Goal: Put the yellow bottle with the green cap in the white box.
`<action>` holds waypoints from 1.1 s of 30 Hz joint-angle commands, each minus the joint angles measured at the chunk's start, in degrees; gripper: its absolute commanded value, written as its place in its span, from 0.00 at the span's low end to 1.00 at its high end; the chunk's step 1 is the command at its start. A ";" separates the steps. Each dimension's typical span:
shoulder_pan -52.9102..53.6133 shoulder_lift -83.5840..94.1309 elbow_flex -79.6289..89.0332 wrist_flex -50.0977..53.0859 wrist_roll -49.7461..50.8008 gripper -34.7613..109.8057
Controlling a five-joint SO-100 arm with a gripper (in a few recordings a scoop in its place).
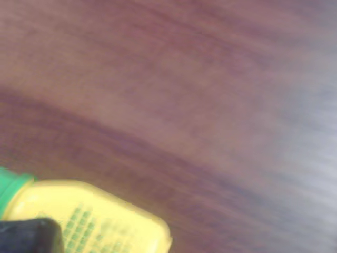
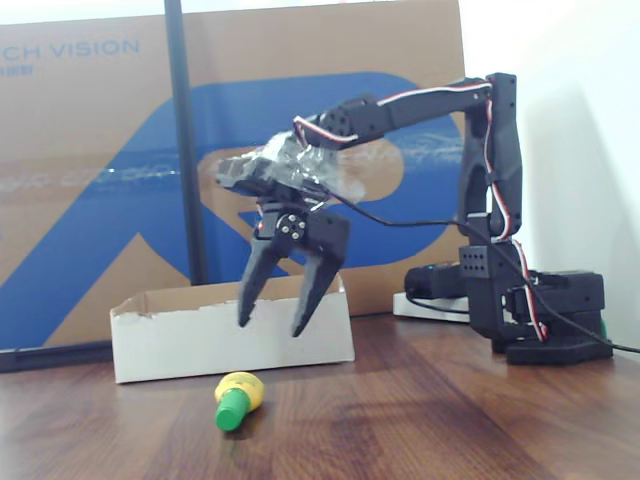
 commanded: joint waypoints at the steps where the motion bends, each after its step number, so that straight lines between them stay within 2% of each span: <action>1: -0.35 2.02 0.53 -1.41 -0.97 0.44; 13: 0.70 -2.20 7.12 -10.02 -2.99 0.45; 26: 6.42 -1.05 7.82 -11.87 -2.55 0.45; 33: 4.22 -3.78 5.10 -12.30 -2.02 0.45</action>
